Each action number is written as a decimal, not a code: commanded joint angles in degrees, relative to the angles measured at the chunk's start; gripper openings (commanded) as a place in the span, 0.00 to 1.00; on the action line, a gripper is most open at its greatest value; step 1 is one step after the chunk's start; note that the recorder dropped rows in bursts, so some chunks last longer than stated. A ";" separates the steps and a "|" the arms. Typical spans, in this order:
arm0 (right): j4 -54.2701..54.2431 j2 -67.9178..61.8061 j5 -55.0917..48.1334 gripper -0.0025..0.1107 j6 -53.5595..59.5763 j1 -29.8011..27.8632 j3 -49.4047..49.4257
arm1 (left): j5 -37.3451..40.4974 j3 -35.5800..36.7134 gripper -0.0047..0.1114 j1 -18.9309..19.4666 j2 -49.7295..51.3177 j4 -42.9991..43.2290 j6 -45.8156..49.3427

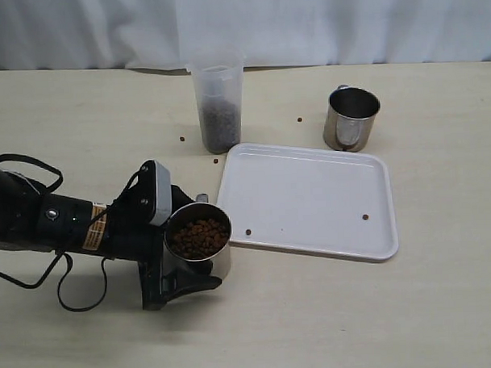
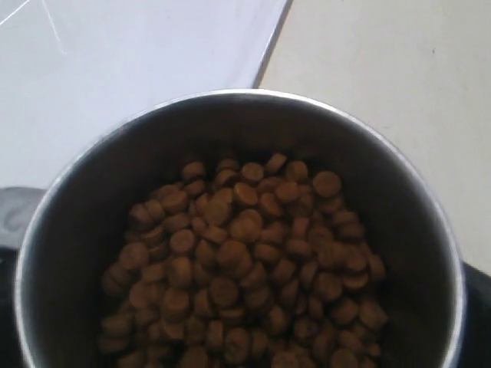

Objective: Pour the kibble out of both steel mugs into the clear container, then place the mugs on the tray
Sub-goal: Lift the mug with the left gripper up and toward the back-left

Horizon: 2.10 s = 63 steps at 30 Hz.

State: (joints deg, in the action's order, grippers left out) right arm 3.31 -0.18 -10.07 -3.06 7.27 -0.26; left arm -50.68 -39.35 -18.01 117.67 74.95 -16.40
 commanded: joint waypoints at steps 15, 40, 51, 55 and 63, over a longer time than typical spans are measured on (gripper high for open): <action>0.12 0.18 -0.10 0.07 -0.23 0.24 0.26 | -0.50 -1.42 0.04 1.43 -1.30 -3.24 -0.97; 0.12 0.18 -0.10 0.07 -0.23 0.24 0.26 | 20.86 -1.42 0.04 8.27 -23.89 -35.88 3.68; 0.12 0.18 -0.10 0.07 -0.23 0.24 0.26 | 2.11 -2.13 0.04 14.45 -23.67 -9.68 -25.20; 0.12 0.18 -0.10 0.07 -0.23 0.24 0.26 | -4.92 -6.30 0.04 22.75 -22.64 7.82 -47.69; 0.12 0.18 -0.10 0.07 -0.23 0.24 0.26 | 41.42 -7.62 0.04 5.53 -32.07 12.83 -54.76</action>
State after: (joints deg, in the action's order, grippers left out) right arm 3.31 -0.18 -10.07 -3.06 7.27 -0.26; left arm -16.17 -46.02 -7.71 88.15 88.34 -71.45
